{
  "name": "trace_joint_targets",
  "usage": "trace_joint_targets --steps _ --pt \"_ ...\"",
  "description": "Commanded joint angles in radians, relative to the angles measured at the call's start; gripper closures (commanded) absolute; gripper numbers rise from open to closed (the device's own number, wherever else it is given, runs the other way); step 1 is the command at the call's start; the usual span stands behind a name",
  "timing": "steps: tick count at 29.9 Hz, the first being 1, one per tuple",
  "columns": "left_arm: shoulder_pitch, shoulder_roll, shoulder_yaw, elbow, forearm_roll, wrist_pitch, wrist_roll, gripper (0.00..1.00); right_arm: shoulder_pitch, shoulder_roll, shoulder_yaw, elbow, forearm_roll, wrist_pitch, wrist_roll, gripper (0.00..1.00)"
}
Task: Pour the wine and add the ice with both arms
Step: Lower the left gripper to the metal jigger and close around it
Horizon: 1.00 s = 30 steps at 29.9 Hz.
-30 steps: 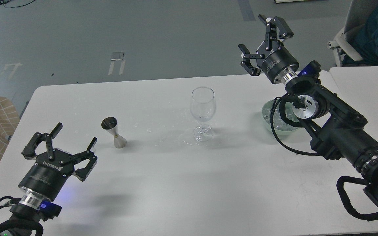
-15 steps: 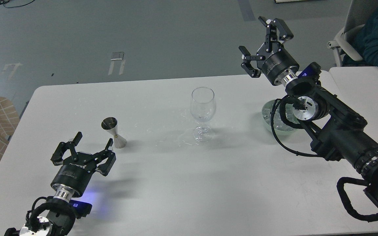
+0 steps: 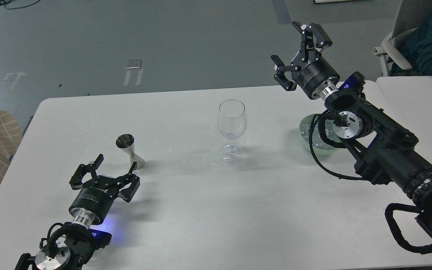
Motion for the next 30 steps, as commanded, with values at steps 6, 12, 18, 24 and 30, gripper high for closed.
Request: trace_joint_targets --steps 6,12,18,24,30 --pt "-0.083 -0.005 0.000 0.066 0.047 0.028 -0.002 0.04 -0.005 0.003 0.000 0.000 0.000 -0.001 0.000 0.00" --pt "-0.112 -0.005 0.002 0.098 0.065 0.035 -0.002 0.04 -0.008 0.003 -0.002 0.000 0.000 -0.001 0.000 0.00" --pt "-0.132 -0.005 0.005 0.118 0.074 0.037 -0.003 0.05 -0.006 0.003 -0.006 0.000 0.000 -0.003 0.000 0.00" --pt "-0.146 -0.005 0.013 0.131 0.117 0.043 -0.002 0.06 -0.006 0.003 -0.019 0.000 0.000 -0.004 0.000 0.00" --pt "-0.193 -0.005 0.013 0.181 0.123 0.069 -0.002 0.09 -0.006 0.004 -0.020 0.001 0.000 -0.004 0.000 0.00"
